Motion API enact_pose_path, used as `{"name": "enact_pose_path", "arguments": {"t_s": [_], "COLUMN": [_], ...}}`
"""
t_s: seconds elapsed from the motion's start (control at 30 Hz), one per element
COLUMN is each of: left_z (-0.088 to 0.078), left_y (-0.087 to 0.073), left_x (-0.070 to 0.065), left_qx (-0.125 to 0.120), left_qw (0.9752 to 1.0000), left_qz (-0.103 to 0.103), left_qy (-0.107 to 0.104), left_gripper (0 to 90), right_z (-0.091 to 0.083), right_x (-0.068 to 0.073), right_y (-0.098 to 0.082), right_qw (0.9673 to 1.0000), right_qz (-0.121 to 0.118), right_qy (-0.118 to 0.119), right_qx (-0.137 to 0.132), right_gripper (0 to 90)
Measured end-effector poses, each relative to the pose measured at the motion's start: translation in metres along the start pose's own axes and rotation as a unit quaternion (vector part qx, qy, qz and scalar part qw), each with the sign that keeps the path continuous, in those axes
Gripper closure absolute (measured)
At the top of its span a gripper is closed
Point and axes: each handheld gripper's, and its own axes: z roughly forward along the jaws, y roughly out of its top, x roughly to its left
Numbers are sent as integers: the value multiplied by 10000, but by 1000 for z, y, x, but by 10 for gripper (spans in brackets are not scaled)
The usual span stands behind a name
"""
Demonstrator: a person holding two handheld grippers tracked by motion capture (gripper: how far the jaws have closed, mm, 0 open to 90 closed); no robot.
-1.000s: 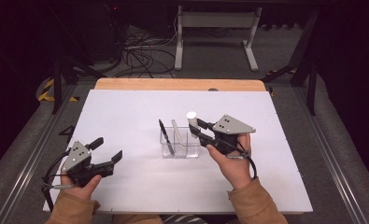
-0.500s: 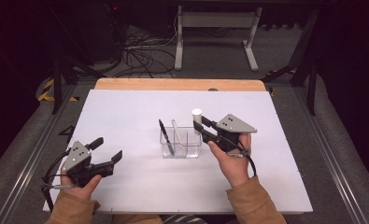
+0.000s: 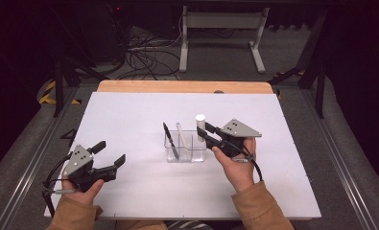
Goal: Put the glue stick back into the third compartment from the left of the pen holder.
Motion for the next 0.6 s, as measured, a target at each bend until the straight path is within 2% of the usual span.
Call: {"name": "enact_pose_path", "arguments": {"t_s": [0.1,0.6], "left_z": [0,0], "left_y": [0,0], "left_x": [0,0], "left_qx": [3,5], "left_qw": [10000,10000], "left_qz": [-6,6], "left_qy": [-4,-8], "left_gripper": [178,178], "right_z": [2,6], "right_x": [1,2], "right_y": [-3,-18], "right_qw": [10000,9998], "right_qz": [49,78], "right_qy": [44,-19], "right_qx": [43,196], "right_gripper": [693,692]}}
